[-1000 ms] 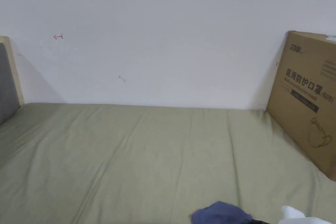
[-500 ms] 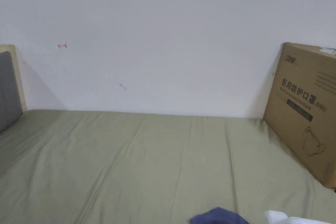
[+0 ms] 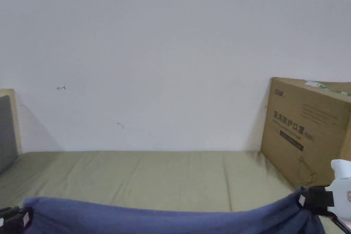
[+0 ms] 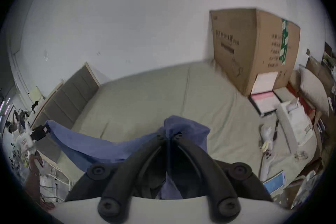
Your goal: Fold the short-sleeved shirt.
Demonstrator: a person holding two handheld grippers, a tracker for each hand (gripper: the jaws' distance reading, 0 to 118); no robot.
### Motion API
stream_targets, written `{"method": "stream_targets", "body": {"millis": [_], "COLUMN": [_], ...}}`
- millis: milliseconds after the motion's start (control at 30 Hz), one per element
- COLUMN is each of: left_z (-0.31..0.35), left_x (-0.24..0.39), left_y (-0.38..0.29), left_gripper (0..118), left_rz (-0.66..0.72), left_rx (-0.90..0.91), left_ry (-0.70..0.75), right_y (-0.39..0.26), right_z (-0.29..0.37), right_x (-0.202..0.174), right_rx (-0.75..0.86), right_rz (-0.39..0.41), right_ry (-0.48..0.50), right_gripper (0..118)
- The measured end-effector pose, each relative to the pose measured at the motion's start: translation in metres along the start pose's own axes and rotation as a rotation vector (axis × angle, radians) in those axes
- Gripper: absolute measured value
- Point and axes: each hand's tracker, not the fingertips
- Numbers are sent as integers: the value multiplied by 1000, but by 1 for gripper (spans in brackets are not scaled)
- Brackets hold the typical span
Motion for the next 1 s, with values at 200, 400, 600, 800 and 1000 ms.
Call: {"method": "stream_targets", "body": {"millis": [200,400,600,800,1000], "left_z": [12,-10,-46,-86,-116], "left_x": [10,1,-1,-3,-5], "left_y": [59,112,159,205,234], "left_gripper": [2,2,1,2,2], "left_rz": [-79,-66,-42,-17,12], "left_rx": [42,51,74,123,211], "left_ry": [-3,1,22,66,135], "right_y": [46,112,177,240,278], "right_z": [26,18,-11,-47,-74], "right_x": [-28,-47,-75,-93,-121], "right_rx": [55,116,154,209,323], "right_rz": [62,92,176,174,242], "right_ry": [-3,-11,-58,-98,-143], "right_gripper": [2,2,2,2,2]}}
